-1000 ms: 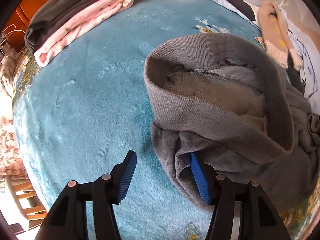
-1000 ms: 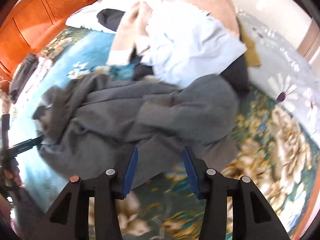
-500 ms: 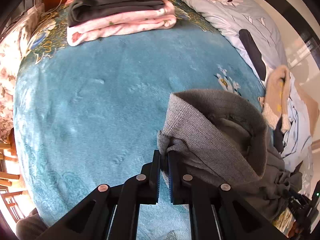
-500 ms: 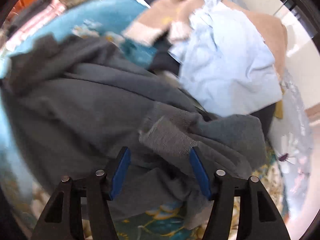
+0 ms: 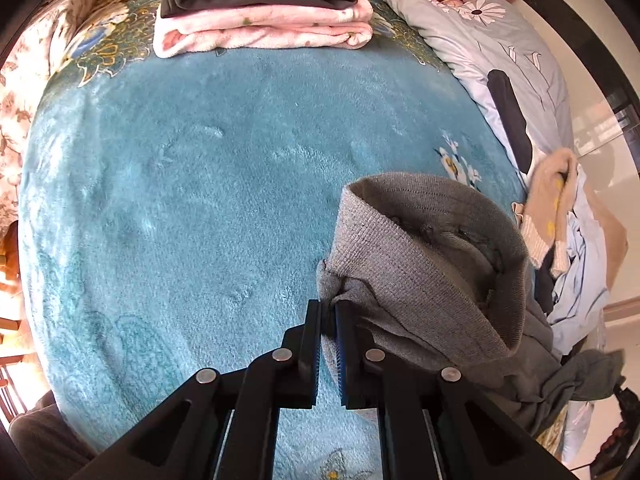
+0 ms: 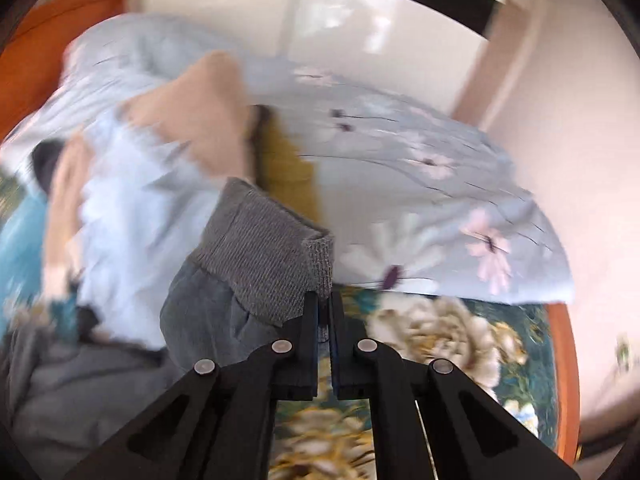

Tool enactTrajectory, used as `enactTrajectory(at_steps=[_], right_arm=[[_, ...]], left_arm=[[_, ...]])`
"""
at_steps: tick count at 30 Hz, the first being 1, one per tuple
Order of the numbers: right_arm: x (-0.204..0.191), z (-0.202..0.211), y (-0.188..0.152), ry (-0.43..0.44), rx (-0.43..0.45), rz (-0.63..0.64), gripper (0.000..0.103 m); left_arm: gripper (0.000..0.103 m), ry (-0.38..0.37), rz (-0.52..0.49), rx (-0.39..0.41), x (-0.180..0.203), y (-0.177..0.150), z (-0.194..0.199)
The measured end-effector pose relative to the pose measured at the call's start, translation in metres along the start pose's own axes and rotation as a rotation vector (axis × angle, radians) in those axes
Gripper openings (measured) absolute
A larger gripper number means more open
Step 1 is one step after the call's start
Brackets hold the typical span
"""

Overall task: Fold clothes
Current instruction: 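Grasp the sweatpants waistband with the left gripper while the right gripper grips the leg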

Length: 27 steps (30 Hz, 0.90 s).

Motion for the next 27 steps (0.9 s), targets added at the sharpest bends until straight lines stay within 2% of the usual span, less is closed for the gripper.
enactTrajectory(at_steps=[4,6,8,10,11,12,14,15,18,20,22,25,26,27], right_arm=[[0.052,-0.039,0.007,-0.143,-0.014,-0.116,0.004],[0.066,-0.056,-0.001,-0.126,-0.075,-0.191,0.004],[0.067,-0.057,-0.006,-0.107,-0.085,-0.187,0.005],[0.063,-0.051,-0.008,-0.109,-0.052,-0.142,0.021],[0.061,-0.044,-0.010,-0.096,-0.037,-0.129,0.049],[0.058,-0.035,-0.013,-0.075,-0.022,-0.124,0.060],[0.049,-0.019,-0.021,-0.028,-0.003,-0.111,0.060],[0.038,-0.012,-0.035,0.018,-0.029,-0.094,0.060],[-0.013,0.008,-0.122,0.220,-0.223,0.060,0.060],[-0.044,0.019,-0.183,0.290,-0.307,0.206,0.060],[-0.067,0.018,-0.225,0.277,-0.334,0.345,0.059],[-0.075,0.001,-0.235,0.187,-0.317,0.372,0.058],[-0.073,-0.005,-0.232,0.148,-0.311,0.359,0.054],[-0.069,-0.013,-0.227,0.107,-0.309,0.334,0.040]], left_arm=[[0.007,-0.003,0.005,-0.012,-0.001,-0.003,-0.001],[0.007,-0.005,0.011,-0.015,-0.002,-0.004,0.000],[0.007,-0.007,0.017,-0.018,-0.002,-0.006,0.001],[0.007,-0.002,0.011,-0.022,-0.002,-0.006,0.001],[0.007,0.000,0.008,-0.024,-0.001,-0.007,0.001],[0.007,0.001,0.007,-0.025,-0.001,-0.007,0.000],[0.007,-0.001,0.017,-0.033,-0.001,-0.008,-0.004],[0.007,-0.004,0.024,-0.038,-0.001,-0.008,-0.006],[0.007,-0.008,0.024,-0.052,0.002,-0.011,-0.011],[0.007,-0.013,0.020,-0.055,0.004,-0.013,-0.009],[0.007,-0.022,0.018,-0.054,0.005,-0.013,-0.007],[0.007,-0.046,0.031,-0.038,0.007,-0.012,-0.002],[0.007,-0.054,0.035,-0.034,0.007,-0.011,0.000],[0.007,-0.060,0.035,-0.030,0.009,-0.011,0.001]])
Point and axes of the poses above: each gripper's, at about its wrist camera, not at the fingertips, and z roughly against the way its jaws point, x to its right, y to its top, the point moved 9 cm from there along -z, roughly the way its jaws point, and after that the axes turned 15 degrees about -z, right-handed, at the moved point
